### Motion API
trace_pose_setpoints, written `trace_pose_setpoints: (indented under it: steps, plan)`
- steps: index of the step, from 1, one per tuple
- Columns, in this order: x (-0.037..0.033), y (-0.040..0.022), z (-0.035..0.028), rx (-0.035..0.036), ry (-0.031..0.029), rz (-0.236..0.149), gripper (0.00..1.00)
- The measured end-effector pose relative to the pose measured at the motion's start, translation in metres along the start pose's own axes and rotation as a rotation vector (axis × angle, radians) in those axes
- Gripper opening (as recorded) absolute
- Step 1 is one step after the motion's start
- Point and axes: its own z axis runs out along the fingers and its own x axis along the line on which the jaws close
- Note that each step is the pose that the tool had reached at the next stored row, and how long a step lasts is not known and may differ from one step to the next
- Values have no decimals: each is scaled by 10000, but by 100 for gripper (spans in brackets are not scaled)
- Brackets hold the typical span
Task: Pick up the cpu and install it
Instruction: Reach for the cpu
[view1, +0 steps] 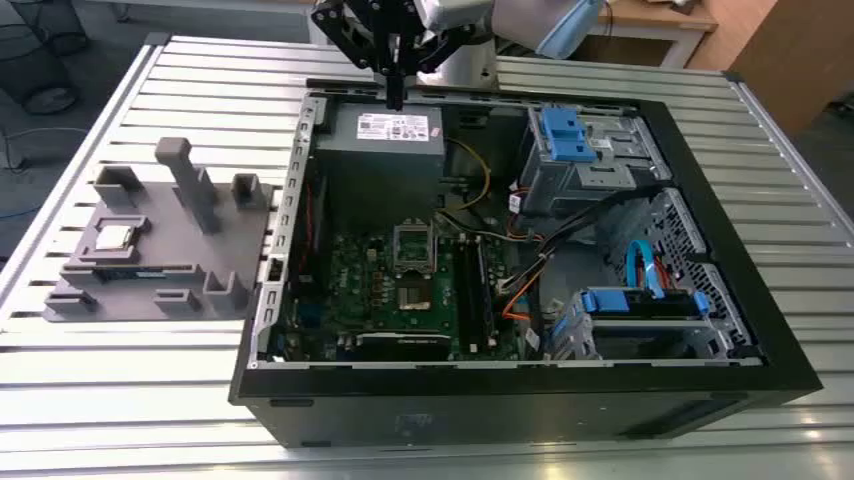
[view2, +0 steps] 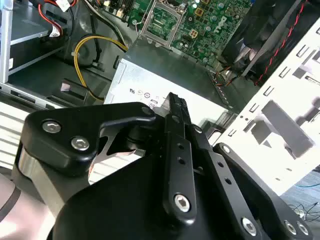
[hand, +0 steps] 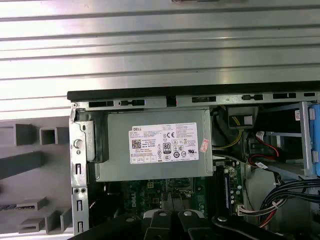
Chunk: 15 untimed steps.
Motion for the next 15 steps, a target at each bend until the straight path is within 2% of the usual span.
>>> trace_pose_setpoints:
  steps: [6,15]
  plan:
    - [2,0,0,0,0,0,11]
    - [72,-5,-2,-1,-13,0,11]
